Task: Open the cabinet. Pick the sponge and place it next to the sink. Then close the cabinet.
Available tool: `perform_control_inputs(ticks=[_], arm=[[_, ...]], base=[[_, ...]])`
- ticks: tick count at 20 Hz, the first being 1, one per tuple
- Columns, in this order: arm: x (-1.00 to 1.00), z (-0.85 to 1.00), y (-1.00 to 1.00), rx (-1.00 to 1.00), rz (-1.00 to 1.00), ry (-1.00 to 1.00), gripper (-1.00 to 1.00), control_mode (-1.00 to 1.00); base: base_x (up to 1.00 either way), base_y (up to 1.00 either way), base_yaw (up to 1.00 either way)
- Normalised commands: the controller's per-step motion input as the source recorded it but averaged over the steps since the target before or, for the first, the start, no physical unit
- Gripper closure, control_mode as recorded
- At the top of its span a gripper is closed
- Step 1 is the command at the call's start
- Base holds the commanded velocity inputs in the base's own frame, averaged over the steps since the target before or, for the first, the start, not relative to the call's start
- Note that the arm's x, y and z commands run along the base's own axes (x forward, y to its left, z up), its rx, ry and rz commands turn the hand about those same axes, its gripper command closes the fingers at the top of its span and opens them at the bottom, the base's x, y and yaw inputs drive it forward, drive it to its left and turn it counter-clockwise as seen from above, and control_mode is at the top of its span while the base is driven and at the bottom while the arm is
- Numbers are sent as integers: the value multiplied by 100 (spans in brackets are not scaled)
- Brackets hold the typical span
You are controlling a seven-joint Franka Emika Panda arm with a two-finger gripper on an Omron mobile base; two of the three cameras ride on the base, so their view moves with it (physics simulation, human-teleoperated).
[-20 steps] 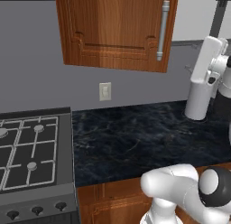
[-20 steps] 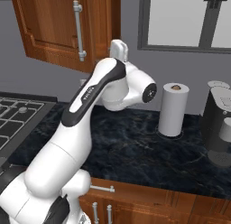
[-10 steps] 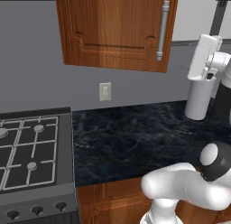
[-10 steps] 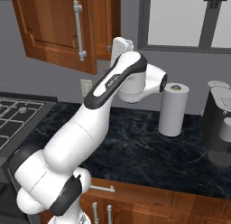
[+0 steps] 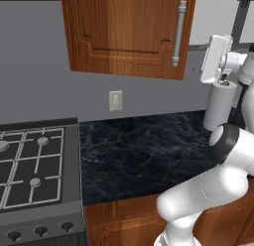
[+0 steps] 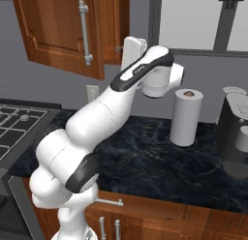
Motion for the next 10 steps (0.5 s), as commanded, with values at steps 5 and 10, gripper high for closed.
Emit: perform_control_inputs(ticks=[5,10], arm=[[9,-1,0,0,15,-1,-100,-100],[0,-14,9,0,15,-8,-100,-100]], base=[[0,0,0],[0,0,0]])
